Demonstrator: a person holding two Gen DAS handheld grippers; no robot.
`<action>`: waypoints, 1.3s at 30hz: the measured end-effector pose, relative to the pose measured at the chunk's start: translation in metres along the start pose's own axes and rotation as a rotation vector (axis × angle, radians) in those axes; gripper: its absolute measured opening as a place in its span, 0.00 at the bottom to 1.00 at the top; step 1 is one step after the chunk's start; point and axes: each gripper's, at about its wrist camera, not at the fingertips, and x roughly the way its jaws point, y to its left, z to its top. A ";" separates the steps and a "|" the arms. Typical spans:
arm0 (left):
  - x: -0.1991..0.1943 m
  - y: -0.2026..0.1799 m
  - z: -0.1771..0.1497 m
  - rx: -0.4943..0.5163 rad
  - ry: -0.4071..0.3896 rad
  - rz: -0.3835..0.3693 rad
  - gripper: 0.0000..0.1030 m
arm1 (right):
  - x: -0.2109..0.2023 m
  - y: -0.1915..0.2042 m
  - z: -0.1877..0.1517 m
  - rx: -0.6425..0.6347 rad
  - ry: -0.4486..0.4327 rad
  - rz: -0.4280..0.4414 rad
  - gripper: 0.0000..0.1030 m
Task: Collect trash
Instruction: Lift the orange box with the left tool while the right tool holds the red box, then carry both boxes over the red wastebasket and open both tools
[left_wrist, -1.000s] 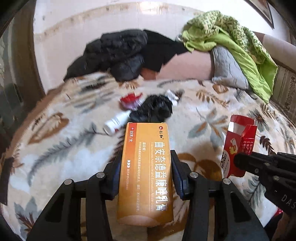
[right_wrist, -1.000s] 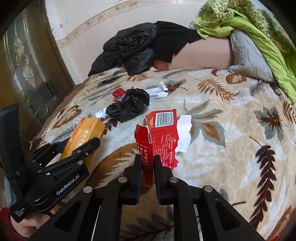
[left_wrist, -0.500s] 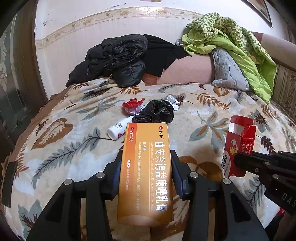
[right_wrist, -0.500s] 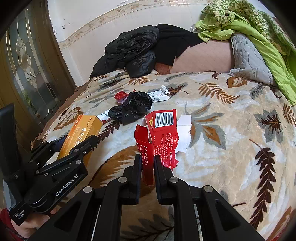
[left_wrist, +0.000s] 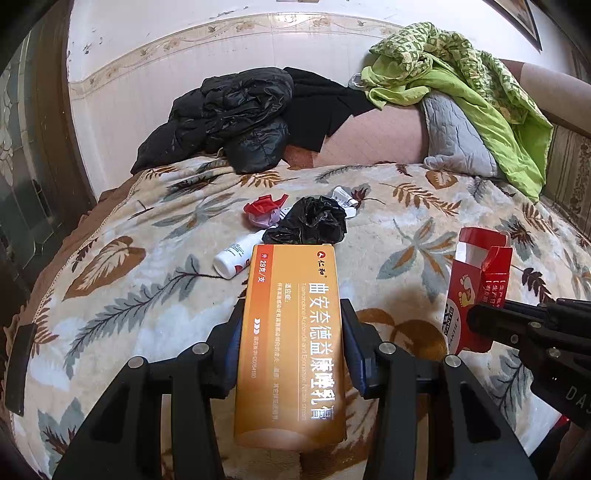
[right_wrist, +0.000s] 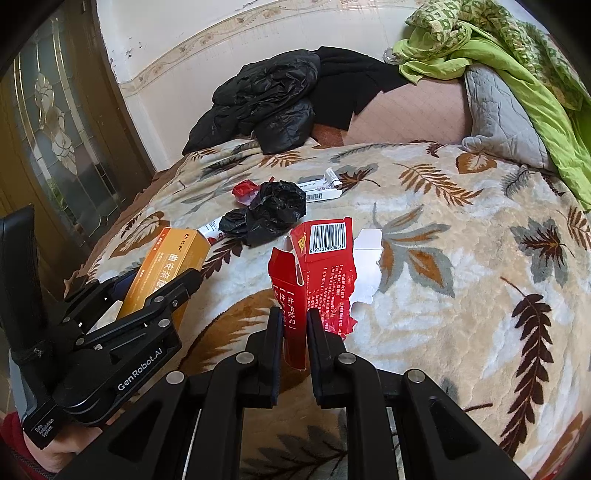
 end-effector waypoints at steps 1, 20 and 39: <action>0.000 0.000 0.000 0.000 0.000 0.000 0.44 | 0.000 0.001 0.000 -0.005 -0.001 -0.002 0.13; 0.000 0.000 0.000 0.004 -0.002 0.001 0.44 | -0.004 0.000 0.001 -0.010 -0.046 -0.038 0.13; 0.000 0.000 0.001 0.008 -0.001 -0.017 0.44 | -0.008 -0.005 0.003 0.017 -0.049 -0.050 0.13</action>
